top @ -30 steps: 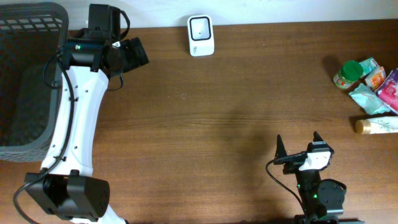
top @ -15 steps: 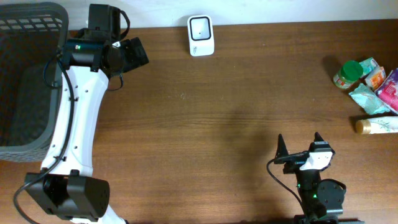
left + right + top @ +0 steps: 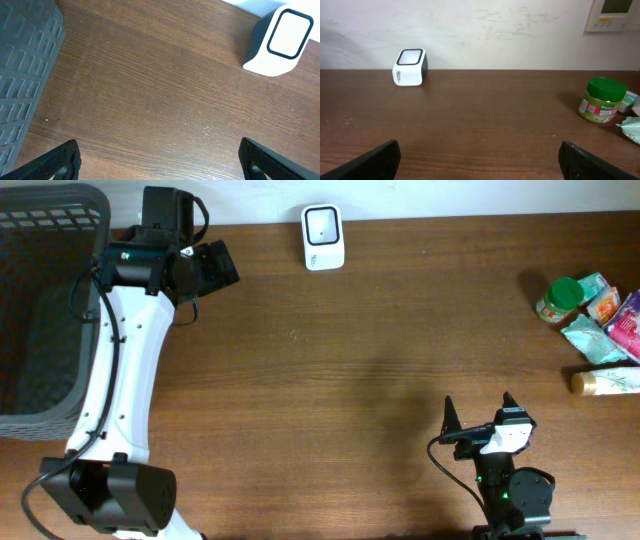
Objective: Scan the item barcode
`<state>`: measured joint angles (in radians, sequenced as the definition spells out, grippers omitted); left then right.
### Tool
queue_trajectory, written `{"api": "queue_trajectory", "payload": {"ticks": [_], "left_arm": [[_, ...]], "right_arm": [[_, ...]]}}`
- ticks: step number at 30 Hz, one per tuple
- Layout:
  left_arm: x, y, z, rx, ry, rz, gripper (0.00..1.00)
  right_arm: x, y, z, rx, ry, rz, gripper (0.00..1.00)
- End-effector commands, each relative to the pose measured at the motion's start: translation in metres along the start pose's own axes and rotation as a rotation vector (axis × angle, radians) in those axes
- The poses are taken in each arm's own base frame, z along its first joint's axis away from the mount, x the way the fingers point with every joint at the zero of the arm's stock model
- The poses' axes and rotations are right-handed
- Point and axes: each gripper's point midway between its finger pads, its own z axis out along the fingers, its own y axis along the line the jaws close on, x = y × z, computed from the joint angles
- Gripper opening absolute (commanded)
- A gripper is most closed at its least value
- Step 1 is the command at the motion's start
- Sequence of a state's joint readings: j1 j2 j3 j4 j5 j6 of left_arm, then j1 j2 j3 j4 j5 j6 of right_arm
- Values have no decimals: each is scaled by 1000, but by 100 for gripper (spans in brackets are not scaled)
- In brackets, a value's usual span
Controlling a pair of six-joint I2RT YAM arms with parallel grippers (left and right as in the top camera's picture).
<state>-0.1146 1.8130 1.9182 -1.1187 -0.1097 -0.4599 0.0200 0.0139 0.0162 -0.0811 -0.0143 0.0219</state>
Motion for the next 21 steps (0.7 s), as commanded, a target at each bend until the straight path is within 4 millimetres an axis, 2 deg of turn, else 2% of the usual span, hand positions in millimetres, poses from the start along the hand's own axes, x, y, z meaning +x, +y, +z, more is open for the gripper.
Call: {"api": "queue_trajectory", "payload": {"ticks": [1, 21], "left_arm": [[1, 1, 3, -10, 5, 18, 99], [1, 1, 3, -10, 5, 18, 99]], "right_arm": [[3, -4, 0, 21, 1, -5, 99], [2, -3, 0, 14, -2, -6, 99]]}}
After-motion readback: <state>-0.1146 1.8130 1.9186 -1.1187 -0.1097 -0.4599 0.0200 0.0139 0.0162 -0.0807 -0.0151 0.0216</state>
